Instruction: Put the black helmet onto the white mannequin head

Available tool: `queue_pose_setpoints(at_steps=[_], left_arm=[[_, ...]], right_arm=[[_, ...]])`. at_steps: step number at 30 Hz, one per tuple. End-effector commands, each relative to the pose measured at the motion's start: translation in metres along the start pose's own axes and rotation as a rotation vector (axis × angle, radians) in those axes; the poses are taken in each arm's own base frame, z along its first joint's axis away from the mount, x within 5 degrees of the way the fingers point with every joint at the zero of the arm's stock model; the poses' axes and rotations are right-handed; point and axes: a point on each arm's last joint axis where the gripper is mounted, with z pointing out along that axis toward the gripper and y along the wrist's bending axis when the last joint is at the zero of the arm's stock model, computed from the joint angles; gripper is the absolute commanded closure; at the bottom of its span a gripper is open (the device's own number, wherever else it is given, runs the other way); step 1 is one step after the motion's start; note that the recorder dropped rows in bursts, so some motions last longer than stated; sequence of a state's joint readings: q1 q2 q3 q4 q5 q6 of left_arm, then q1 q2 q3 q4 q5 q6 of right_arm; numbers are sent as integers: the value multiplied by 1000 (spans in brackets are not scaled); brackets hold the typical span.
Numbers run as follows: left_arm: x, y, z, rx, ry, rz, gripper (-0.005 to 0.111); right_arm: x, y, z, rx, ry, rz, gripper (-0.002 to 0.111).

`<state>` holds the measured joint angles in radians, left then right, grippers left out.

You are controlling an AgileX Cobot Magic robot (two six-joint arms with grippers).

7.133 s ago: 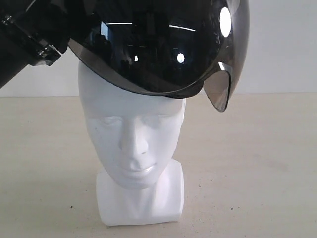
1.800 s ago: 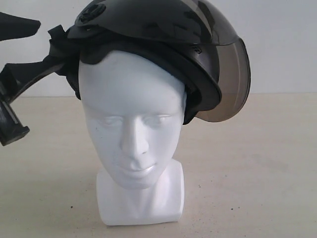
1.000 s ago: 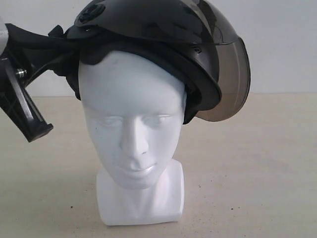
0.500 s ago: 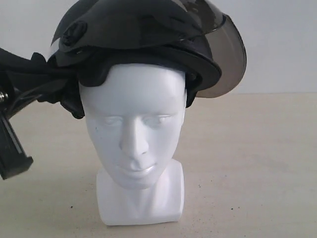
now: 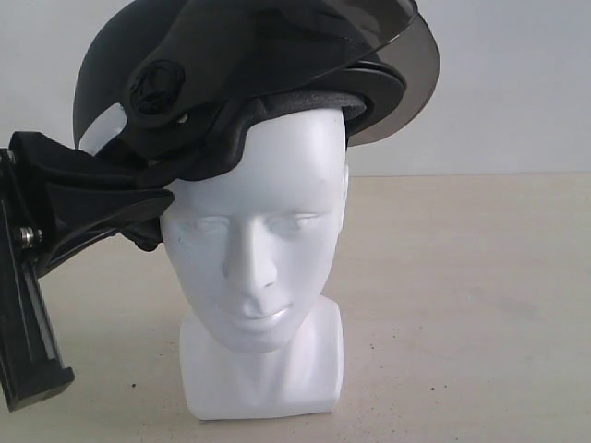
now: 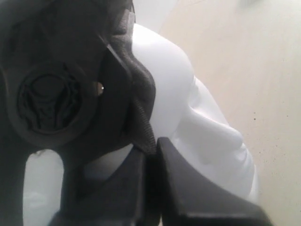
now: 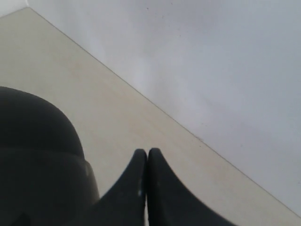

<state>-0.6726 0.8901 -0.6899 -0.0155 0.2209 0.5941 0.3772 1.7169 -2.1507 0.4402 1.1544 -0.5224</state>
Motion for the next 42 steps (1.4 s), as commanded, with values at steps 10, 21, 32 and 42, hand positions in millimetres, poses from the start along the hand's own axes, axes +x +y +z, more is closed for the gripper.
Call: queue_pose_setpoints(at_steps=[10,21,32,42], left_arm=[[-2,-2,-1,10,-15,-36,102],[-1,-3,-1,17,-5,-35,102],[-1,-2,-1,16,-6,-35,102],[-1,-2,-1,16,-6,-33,102]], right_arm=[[-10,23,-12,-238,-104,-29,108],[-11,30,7,-336,-118,-11,108],[-5,33,27,-313,-37,28,108],[22,30,43,-298,88,74,108]])
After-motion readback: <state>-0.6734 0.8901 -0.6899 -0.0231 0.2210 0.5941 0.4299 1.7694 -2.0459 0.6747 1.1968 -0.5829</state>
